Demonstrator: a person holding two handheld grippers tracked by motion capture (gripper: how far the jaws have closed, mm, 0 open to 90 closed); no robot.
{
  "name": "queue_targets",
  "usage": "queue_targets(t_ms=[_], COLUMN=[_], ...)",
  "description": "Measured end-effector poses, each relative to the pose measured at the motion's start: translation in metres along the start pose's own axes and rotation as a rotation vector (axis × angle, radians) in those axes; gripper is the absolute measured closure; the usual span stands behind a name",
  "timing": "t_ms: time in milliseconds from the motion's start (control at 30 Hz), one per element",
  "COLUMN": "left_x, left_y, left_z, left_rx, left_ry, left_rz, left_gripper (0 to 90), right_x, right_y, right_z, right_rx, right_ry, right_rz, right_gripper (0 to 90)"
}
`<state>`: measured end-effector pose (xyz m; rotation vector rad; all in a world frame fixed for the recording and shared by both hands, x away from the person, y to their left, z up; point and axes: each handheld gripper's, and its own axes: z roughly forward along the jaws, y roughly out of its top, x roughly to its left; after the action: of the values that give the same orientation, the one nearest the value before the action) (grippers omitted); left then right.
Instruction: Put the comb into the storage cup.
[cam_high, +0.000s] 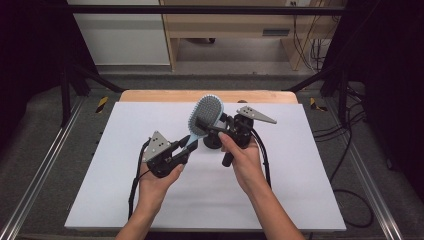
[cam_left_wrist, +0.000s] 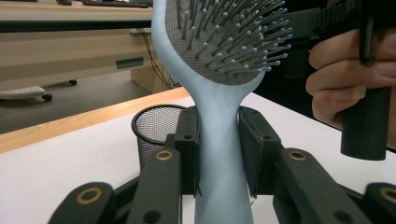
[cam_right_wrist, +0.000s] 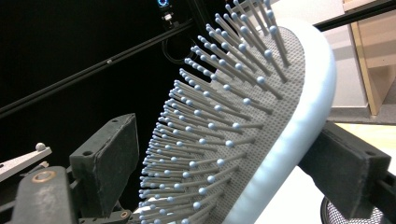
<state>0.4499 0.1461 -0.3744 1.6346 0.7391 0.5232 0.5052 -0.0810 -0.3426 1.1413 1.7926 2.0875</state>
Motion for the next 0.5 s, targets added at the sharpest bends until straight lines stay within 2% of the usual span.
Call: queue_targets(t_ms=[500], left_x=[-0.0005], left_y=[-0.0001], left_z=[0.0001], left_rx=[-0.001], left_ry=[0.002], left_rz=[0.003], left_gripper=[70.1], right_x=[-0.0007], right_y=[-0.0004], right_z=[0.0007], right_rx=[0.014], right_ry=[0.014], right_rz=[0.008], right_gripper=[24.1])
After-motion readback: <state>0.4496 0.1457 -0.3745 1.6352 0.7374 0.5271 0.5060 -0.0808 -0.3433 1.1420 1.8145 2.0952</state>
